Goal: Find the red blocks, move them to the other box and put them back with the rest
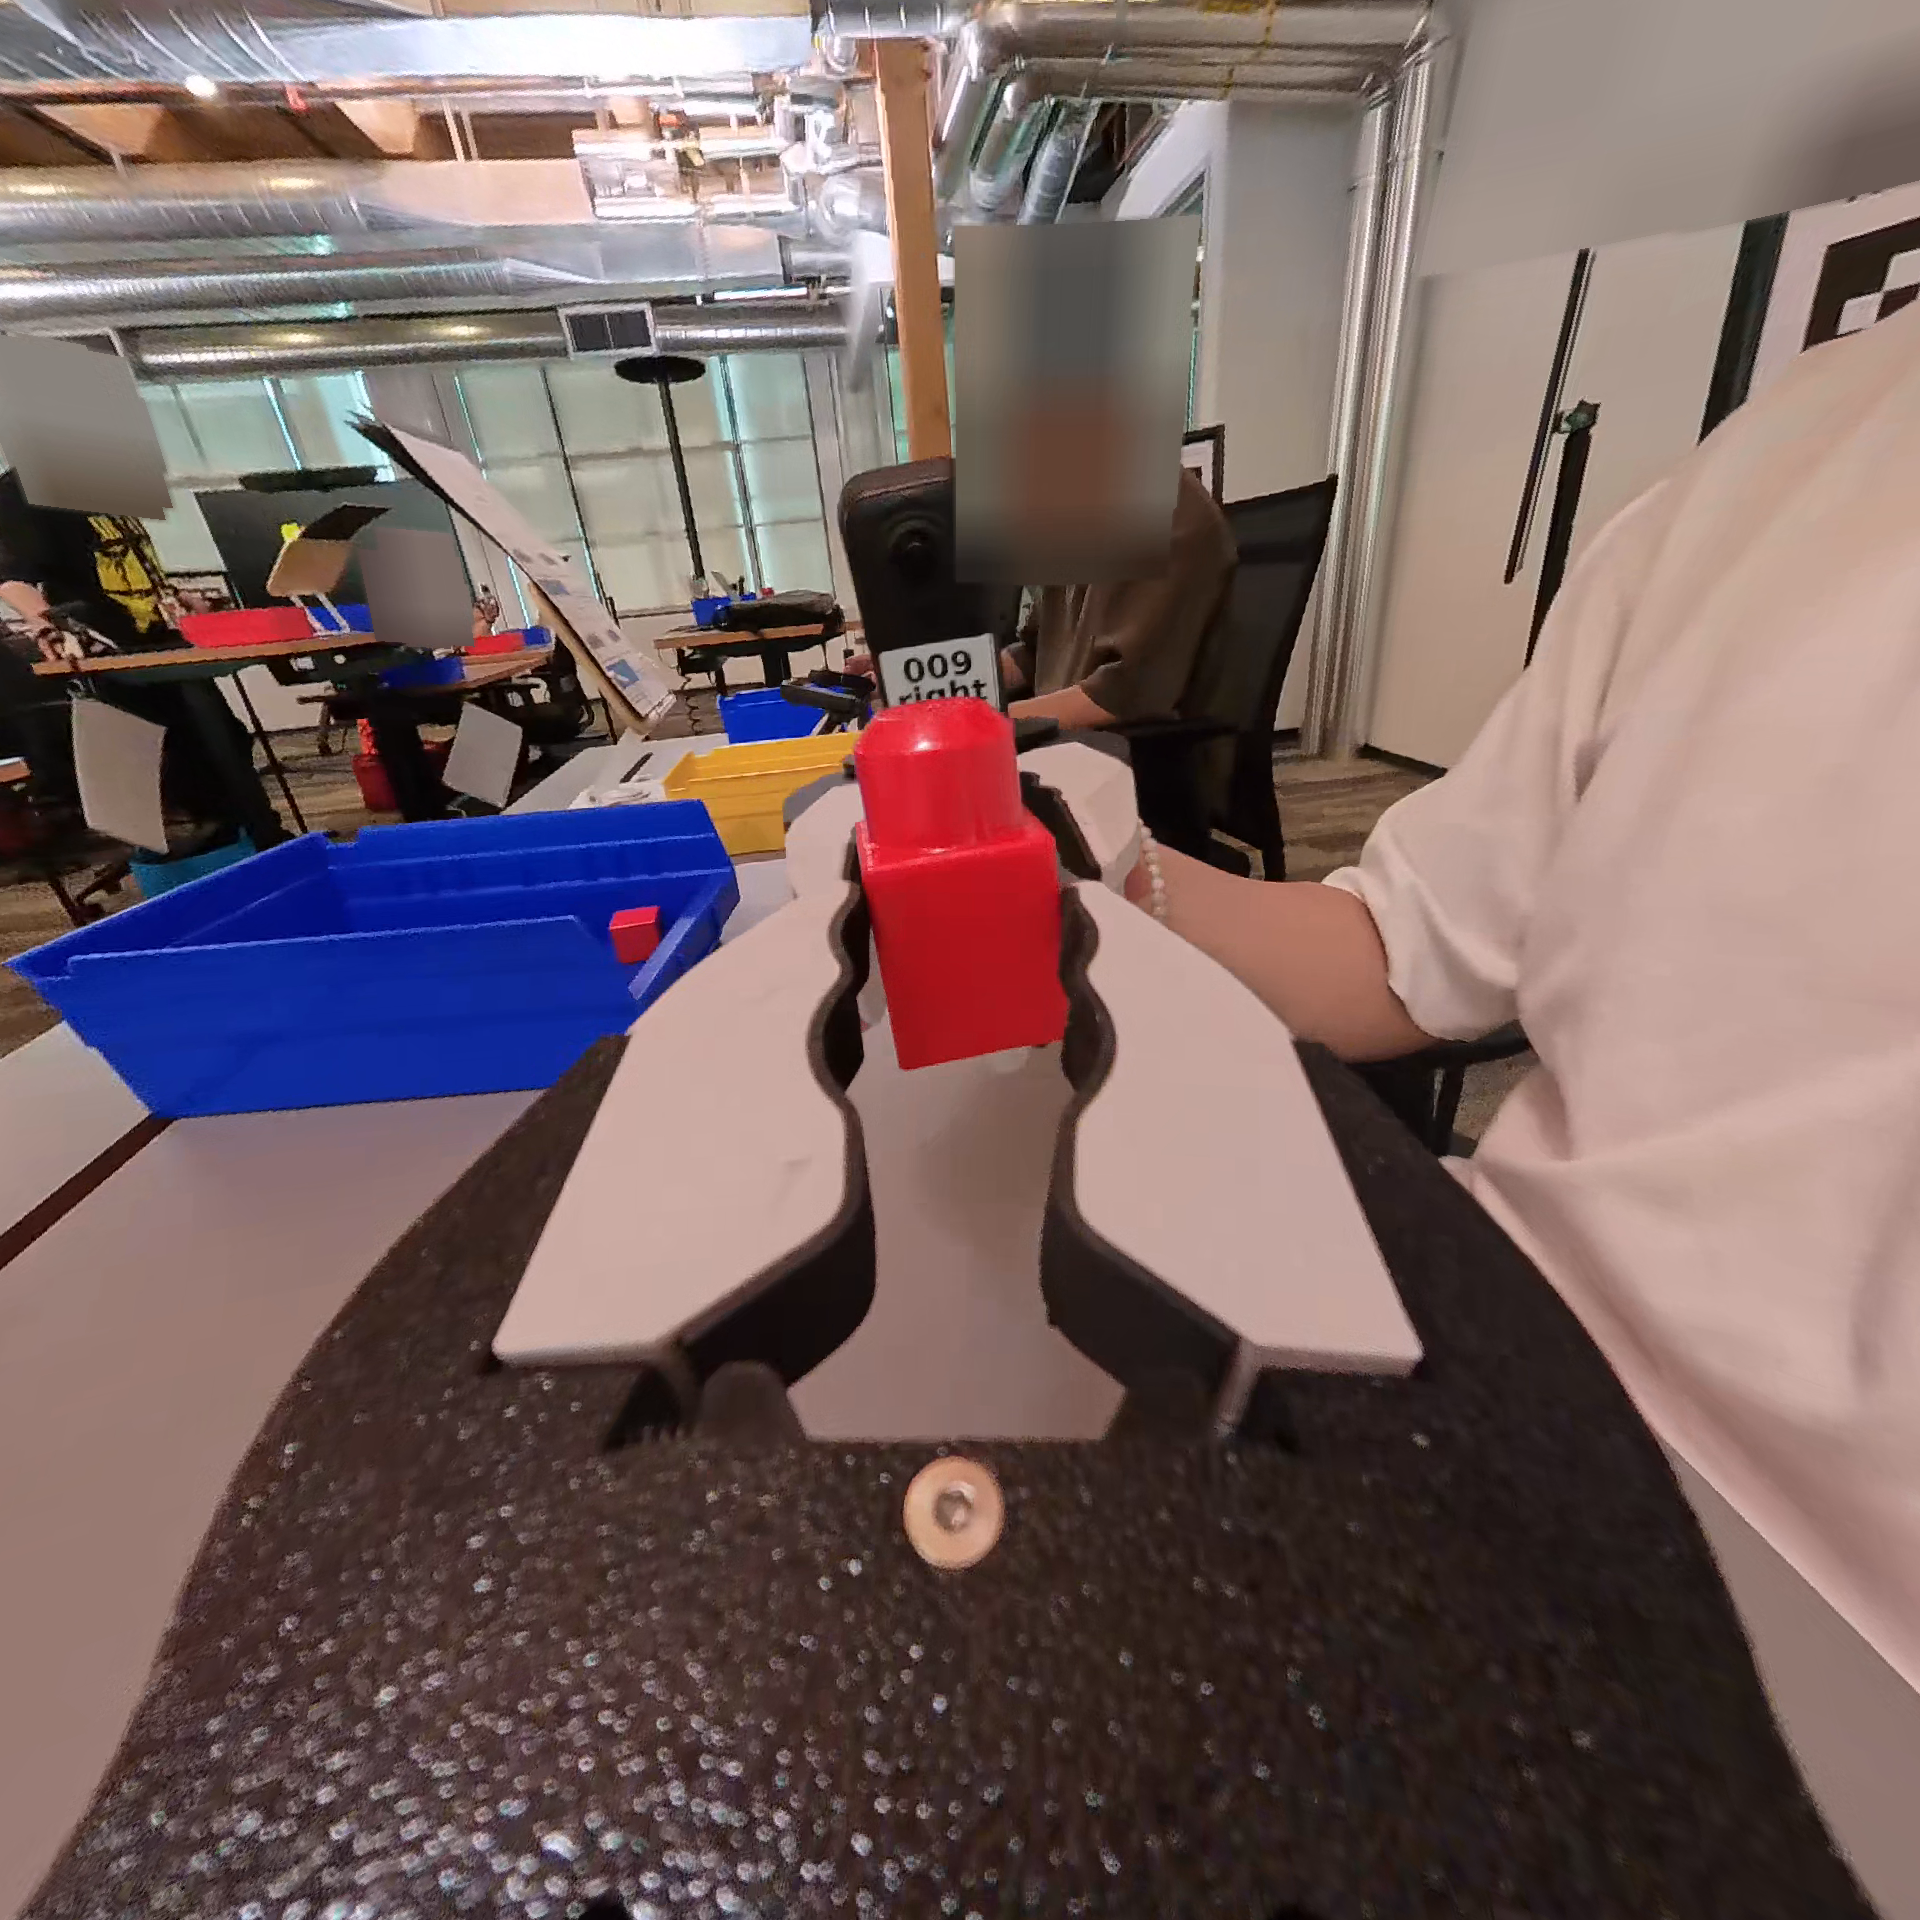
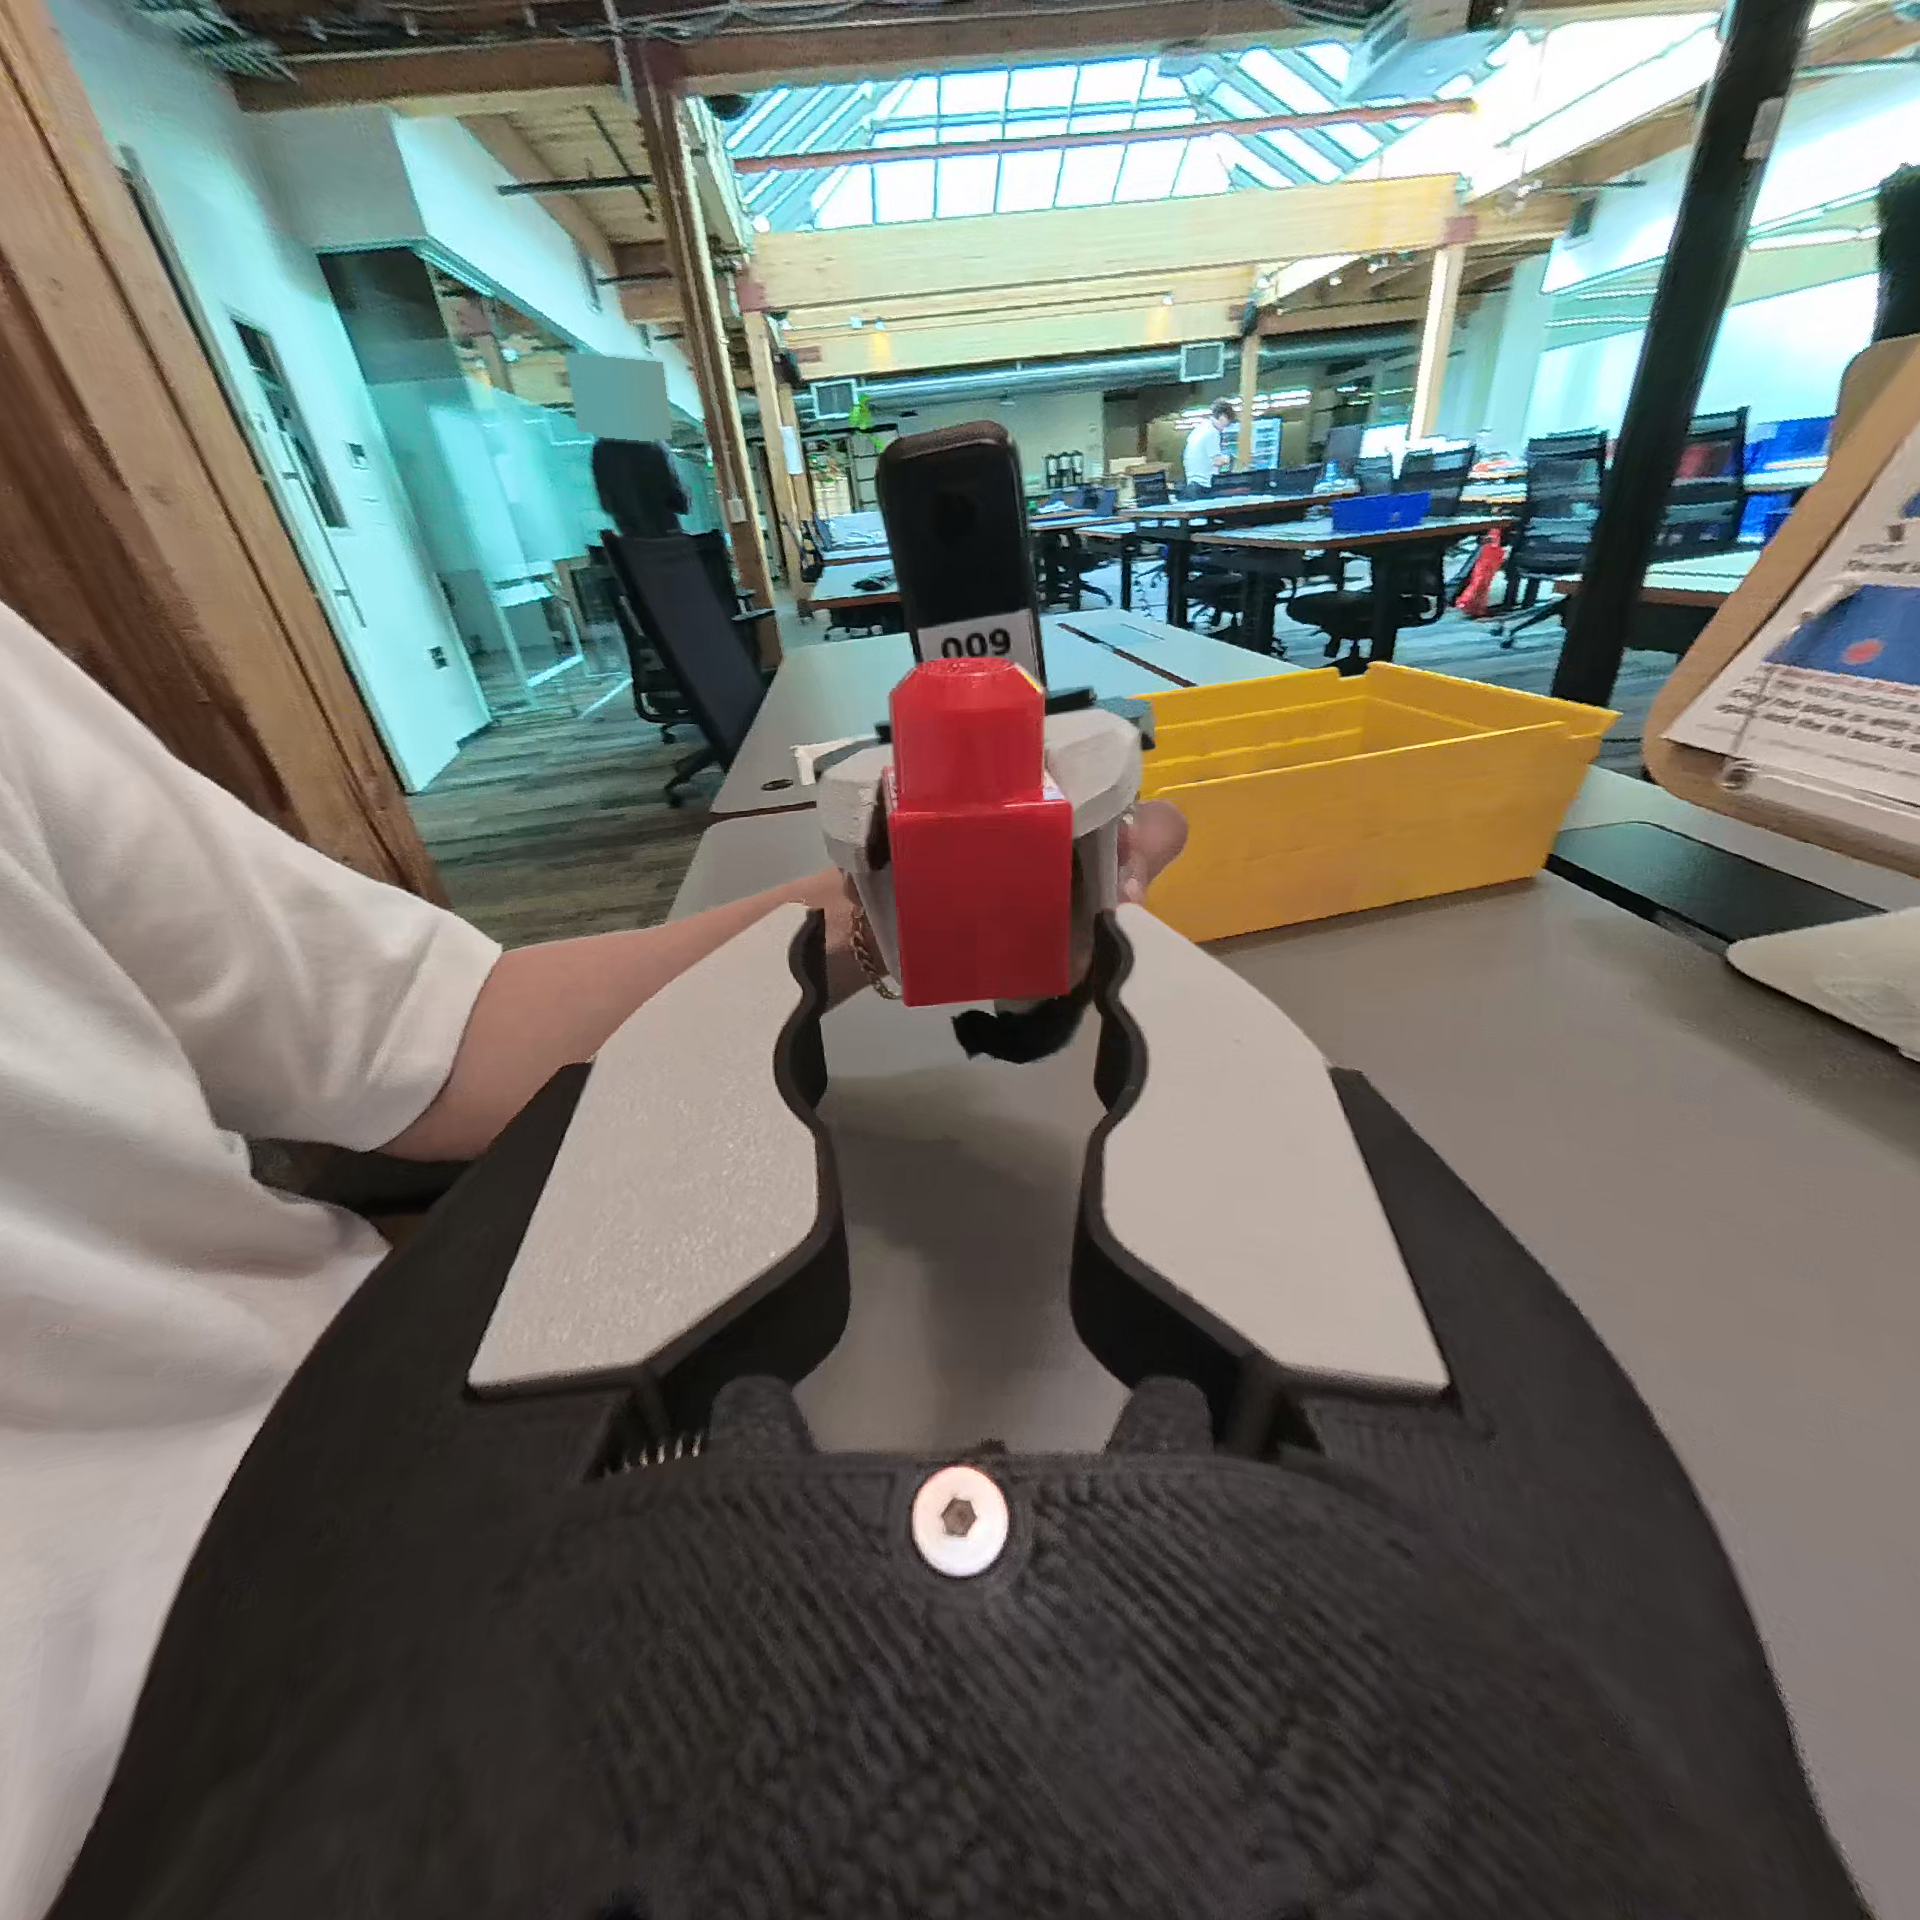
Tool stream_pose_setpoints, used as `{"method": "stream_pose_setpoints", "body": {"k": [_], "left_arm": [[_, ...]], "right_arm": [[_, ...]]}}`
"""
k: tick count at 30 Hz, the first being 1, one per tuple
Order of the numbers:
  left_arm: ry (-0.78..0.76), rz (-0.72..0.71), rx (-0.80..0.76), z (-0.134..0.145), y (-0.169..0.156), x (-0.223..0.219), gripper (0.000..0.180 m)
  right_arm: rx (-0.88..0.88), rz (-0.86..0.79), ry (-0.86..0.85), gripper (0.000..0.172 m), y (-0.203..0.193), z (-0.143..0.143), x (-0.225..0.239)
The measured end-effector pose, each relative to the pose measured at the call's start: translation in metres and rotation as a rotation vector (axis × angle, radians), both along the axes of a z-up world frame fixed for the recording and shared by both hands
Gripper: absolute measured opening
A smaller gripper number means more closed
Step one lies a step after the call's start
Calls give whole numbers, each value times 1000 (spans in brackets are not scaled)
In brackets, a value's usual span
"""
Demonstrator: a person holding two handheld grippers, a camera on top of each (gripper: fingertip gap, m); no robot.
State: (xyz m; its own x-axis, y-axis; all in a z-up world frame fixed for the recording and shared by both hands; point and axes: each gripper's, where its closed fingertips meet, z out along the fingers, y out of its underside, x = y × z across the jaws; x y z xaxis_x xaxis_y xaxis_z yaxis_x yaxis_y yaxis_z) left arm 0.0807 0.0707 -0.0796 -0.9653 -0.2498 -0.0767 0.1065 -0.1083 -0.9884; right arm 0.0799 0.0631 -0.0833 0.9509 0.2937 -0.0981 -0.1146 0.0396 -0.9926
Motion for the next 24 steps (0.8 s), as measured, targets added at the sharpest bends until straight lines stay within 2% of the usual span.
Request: {"method": "stream_pose_setpoints", "body": {"k": [8,14,17,19,21,24], "left_arm": [[11,-15,-16,-3,-5,-5,34],[34,50,-64,-1,-4,3,34],[61,178,-74,-6,4,20,45],[92,279,-47,-12,12,34,56],[109,396,-25,-17,22,49,59],[133,576,36,-27,40,68,58]], "right_arm": [[7,6,-38,33,5,-3,-4],[-29,-26,-5,33,4,0,7],[-56,-189,-9,34,-7,2,39],[-66,-349,6,33,-28,9,71],[-84,-520,42,34,-61,13,108],[-164,-836,56,34,-130,4,168]]}}
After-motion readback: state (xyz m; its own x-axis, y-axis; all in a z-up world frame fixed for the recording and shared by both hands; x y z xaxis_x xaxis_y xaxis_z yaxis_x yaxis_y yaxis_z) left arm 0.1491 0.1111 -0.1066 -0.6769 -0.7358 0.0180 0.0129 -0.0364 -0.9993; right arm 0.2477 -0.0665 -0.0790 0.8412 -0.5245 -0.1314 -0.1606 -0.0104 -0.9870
